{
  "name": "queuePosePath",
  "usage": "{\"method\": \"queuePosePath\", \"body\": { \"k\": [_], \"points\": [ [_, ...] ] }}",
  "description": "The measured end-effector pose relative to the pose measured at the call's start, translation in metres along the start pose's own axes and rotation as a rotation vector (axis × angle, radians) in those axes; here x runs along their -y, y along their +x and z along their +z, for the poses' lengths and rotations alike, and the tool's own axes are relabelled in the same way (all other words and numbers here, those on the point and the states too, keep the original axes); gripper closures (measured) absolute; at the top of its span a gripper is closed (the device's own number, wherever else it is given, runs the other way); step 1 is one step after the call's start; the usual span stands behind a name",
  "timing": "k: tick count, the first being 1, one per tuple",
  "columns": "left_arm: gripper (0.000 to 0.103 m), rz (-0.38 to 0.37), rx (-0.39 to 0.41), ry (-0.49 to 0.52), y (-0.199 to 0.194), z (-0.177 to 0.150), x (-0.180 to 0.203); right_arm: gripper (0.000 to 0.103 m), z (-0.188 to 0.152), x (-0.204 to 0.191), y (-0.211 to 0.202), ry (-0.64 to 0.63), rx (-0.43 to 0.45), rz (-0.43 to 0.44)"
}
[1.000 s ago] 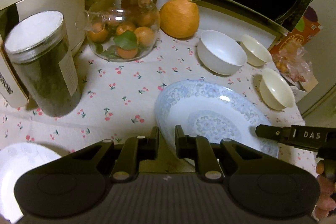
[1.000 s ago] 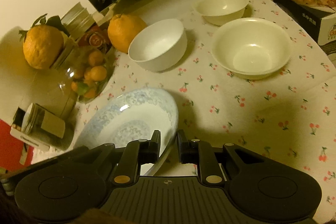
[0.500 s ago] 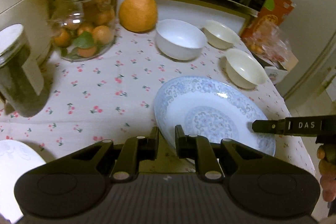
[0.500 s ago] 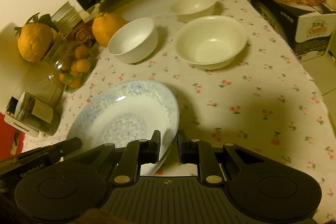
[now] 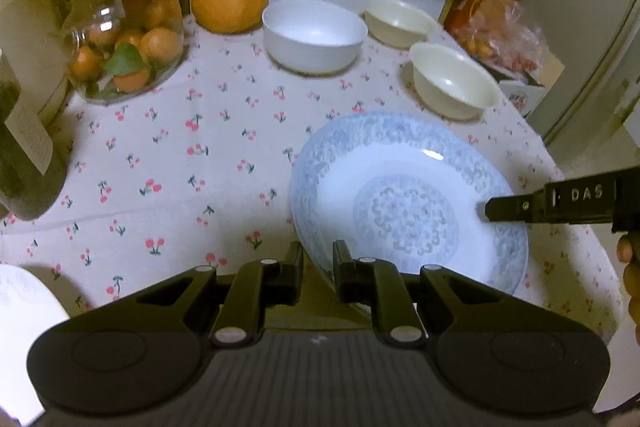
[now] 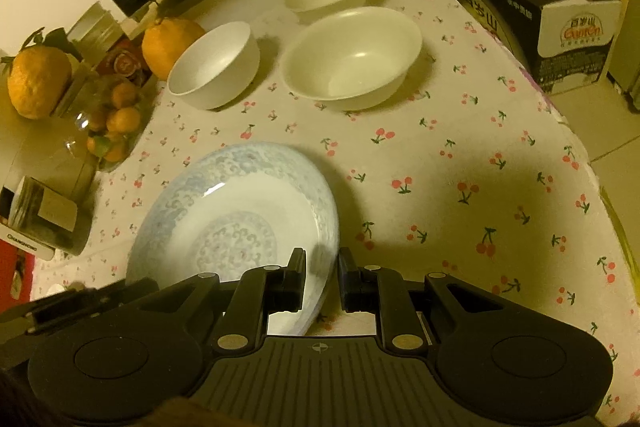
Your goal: Organize plates and bowls
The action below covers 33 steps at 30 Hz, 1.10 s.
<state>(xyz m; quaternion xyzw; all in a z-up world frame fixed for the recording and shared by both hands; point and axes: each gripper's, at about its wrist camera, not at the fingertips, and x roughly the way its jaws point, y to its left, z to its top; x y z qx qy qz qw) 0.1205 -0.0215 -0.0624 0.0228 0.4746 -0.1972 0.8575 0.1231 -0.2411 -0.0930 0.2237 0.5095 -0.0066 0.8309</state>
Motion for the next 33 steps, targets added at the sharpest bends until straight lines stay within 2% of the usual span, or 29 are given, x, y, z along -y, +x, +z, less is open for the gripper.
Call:
{"method": "queuePosePath", "body": {
  "k": [16, 20, 25, 26, 29, 31, 33],
  "points": [
    [0.09, 0.003, -0.012, 0.007, 0.002, 0.0, 0.001, 0.083, 0.001, -0.005, 0.003, -0.006, -0.019, -0.025],
    [0.08, 0.011, -0.008, 0.018, 0.001, 0.0, 0.002, 0.083, 0.0, -0.006, 0.002, -0.018, -0.021, -0.034],
    [0.076, 0.018, 0.001, 0.007, -0.002, 0.0, 0.001, 0.082, 0.001, -0.007, 0.0, -0.036, -0.02, -0.044],
    [0.072, 0.015, 0.005, 0.005, -0.003, 0.0, 0.001, 0.08, 0.001, -0.008, -0.001, -0.043, -0.018, -0.047],
    [0.061, 0.009, 0.015, 0.007, -0.01, -0.001, 0.001, 0.063, 0.0, -0.009, -0.007, -0.054, -0.007, -0.04],
    [0.055, 0.013, 0.017, 0.003, -0.015, -0.002, 0.002, 0.047, 0.0, -0.01, -0.012, -0.062, 0.004, -0.037],
    [0.05, 0.009, 0.02, -0.006, -0.021, -0.003, 0.001, 0.039, -0.002, -0.011, -0.018, -0.069, 0.015, -0.029]
  ]
}}
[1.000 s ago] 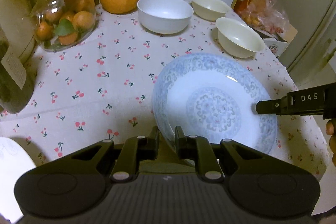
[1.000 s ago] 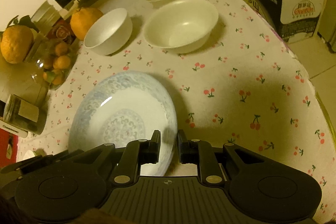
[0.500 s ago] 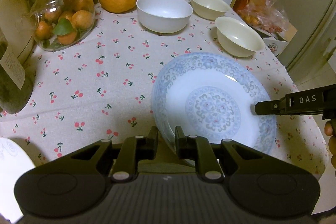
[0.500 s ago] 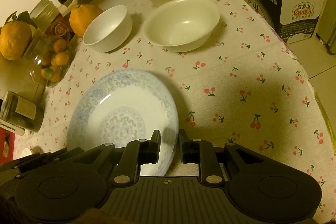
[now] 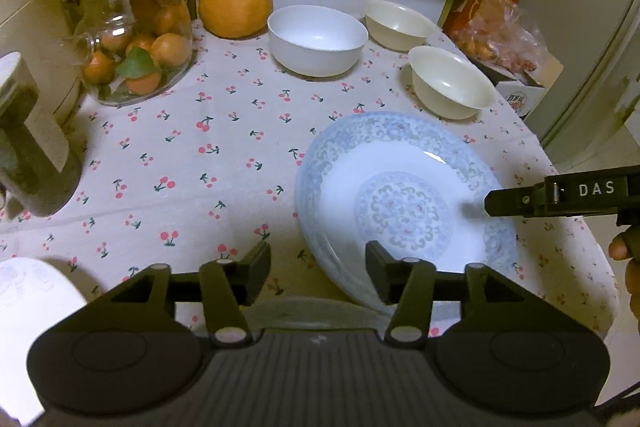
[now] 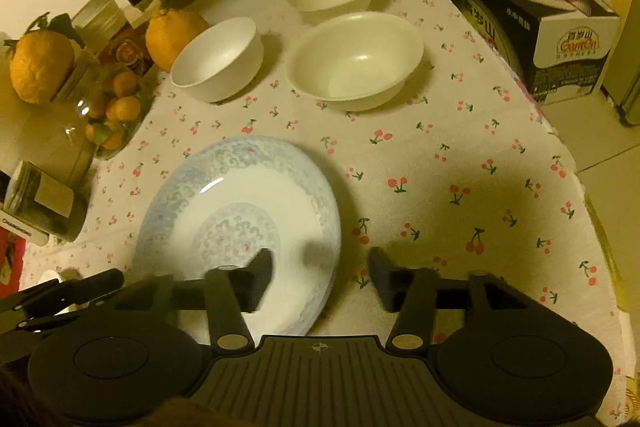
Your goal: Organize plates and bowls
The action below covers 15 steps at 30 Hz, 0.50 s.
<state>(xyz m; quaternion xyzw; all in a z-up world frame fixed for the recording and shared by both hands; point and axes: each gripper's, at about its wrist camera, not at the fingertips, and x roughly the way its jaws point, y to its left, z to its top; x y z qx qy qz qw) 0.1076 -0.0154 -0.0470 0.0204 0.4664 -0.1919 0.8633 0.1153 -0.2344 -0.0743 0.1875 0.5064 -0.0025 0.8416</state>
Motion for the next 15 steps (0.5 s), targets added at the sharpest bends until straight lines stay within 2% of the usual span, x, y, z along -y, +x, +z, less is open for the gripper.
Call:
{"method": "queuePosePath", "body": {
  "k": [2, 5, 7, 10, 15],
  "points": [
    [0.036, -0.009, 0.009, -0.004, -0.008, -0.002, -0.001, 0.035, -0.002, -0.001, -0.006, -0.006, 0.002, 0.018],
    [0.021, -0.011, 0.026, 0.01, -0.02, -0.009, -0.001, 0.031, -0.005, -0.003, -0.015, -0.019, 0.001, 0.062],
    [0.013, -0.005, 0.037, 0.033, -0.028, -0.016, -0.001, 0.022, -0.008, -0.006, -0.022, -0.044, 0.018, 0.089],
    [0.009, -0.004, 0.038, 0.062, -0.037, -0.029, -0.004, 0.014, -0.017, -0.011, -0.034, -0.093, 0.05, 0.102],
    [0.007, -0.015, 0.025, 0.049, -0.05, -0.051, -0.018, 0.014, -0.036, -0.015, -0.043, -0.116, 0.012, 0.167]
  ]
}}
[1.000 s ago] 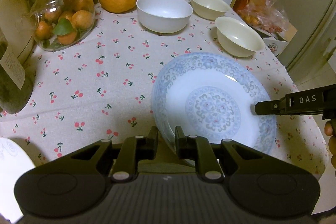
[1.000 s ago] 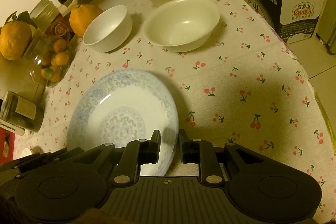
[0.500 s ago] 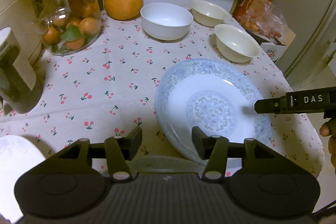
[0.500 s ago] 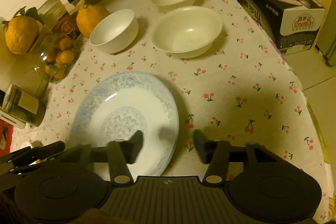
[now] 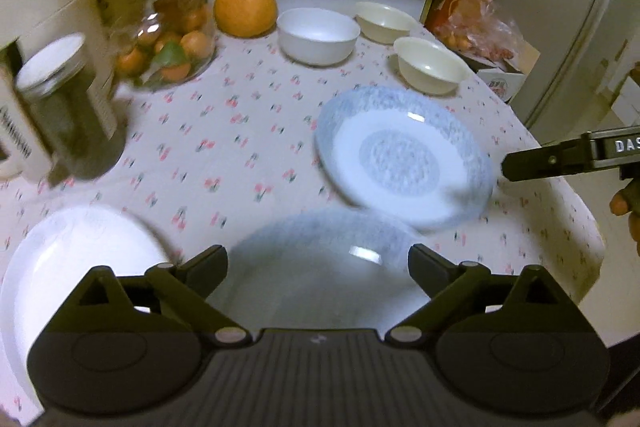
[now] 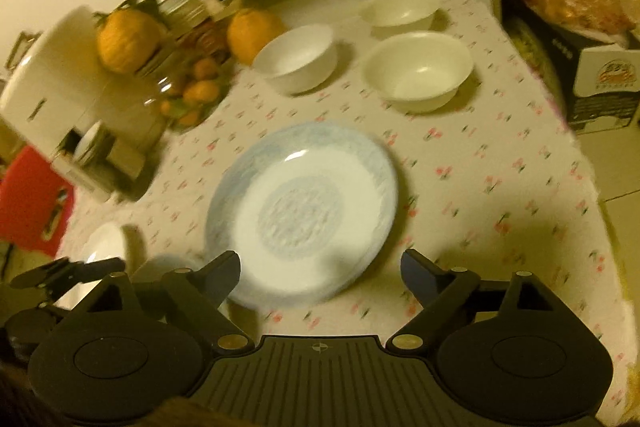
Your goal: Organize plates and bowls
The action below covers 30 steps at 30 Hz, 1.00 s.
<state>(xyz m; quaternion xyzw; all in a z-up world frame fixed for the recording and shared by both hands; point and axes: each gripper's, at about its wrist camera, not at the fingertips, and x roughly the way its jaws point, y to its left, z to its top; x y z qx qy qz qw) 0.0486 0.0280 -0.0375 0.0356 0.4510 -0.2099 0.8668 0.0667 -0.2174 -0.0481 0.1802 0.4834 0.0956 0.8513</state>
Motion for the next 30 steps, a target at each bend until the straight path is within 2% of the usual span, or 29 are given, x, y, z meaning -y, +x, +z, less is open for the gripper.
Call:
{"method": "queuePosePath", "body": {
  "k": [5, 12, 22, 25, 30],
  "points": [
    [0.007, -0.015, -0.001, -0.025, -0.021, -0.02, -0.008, 0.014, -0.017, -0.003, -0.004, 0.001, -0.021, 0.052],
    [0.007, -0.088, -0.045, -0.049, -0.041, -0.045, -0.002, 0.014, -0.024, -0.006, 0.0, 0.045, -0.043, 0.079],
    [0.009, -0.047, -0.088, -0.139, -0.039, -0.06, -0.018, 0.014, -0.031, -0.025, 0.013, 0.022, -0.102, 0.109],
    [0.015, -0.036, -0.1, -0.184, -0.036, -0.061, -0.025, 0.014, -0.033, -0.031, 0.019, 0.008, -0.125, 0.123],
    [0.025, -0.062, -0.118, -0.256, -0.029, -0.066, -0.034, 0.014, -0.037, -0.037, 0.029, 0.027, -0.15, 0.163]
  ]
}}
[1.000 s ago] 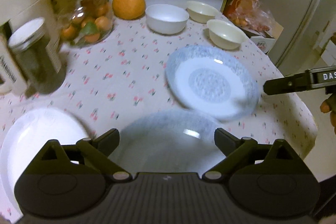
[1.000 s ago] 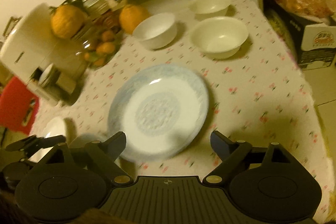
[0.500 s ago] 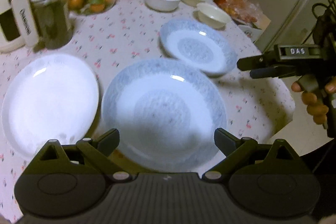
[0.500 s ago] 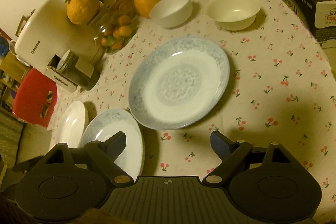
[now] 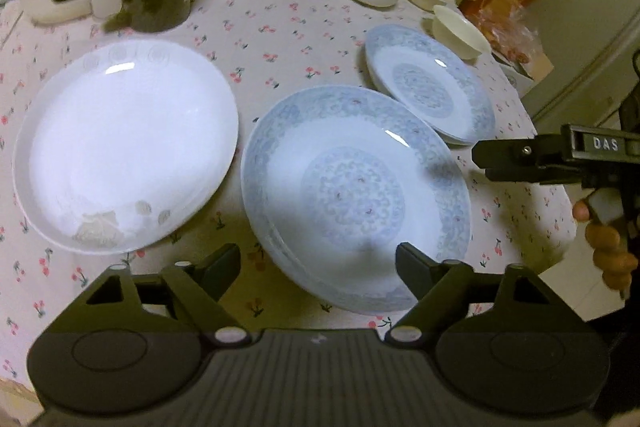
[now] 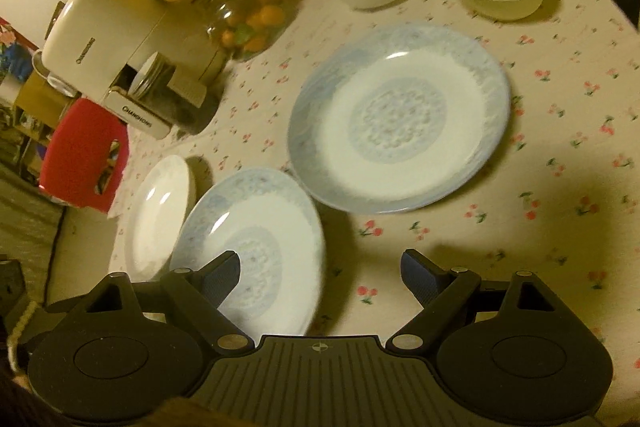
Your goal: Organize plates and bowls
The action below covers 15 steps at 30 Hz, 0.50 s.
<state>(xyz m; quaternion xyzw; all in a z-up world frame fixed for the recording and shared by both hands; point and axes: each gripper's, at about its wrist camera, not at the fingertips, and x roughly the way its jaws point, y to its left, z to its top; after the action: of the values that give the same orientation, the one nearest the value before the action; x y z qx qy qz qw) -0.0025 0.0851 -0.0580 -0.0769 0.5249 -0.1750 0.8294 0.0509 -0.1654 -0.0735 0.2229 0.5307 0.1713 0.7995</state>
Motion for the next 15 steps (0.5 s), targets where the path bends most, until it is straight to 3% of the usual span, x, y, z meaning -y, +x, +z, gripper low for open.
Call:
{"method": "queuePosePath", "body": {
  "k": [3, 5, 8, 15],
  "points": [
    [0.033, -0.008, 0.002, -0.027, 0.003, -0.002, -0.003, 0.014, -0.001, -0.003, 0.006, -0.003, -0.007, 0.017],
    [0.047, -0.006, 0.003, -0.036, 0.006, -0.003, -0.006, 0.014, 0.0, -0.004, 0.011, -0.016, -0.013, 0.02],
    [0.055, 0.006, 0.007, -0.059, 0.009, -0.002, -0.01, 0.016, 0.002, -0.006, 0.016, -0.021, -0.009, 0.007],
    [0.069, 0.026, 0.024, -0.085, 0.009, -0.003, -0.017, 0.047, 0.001, -0.006, 0.026, -0.033, -0.017, -0.007]
  ]
}}
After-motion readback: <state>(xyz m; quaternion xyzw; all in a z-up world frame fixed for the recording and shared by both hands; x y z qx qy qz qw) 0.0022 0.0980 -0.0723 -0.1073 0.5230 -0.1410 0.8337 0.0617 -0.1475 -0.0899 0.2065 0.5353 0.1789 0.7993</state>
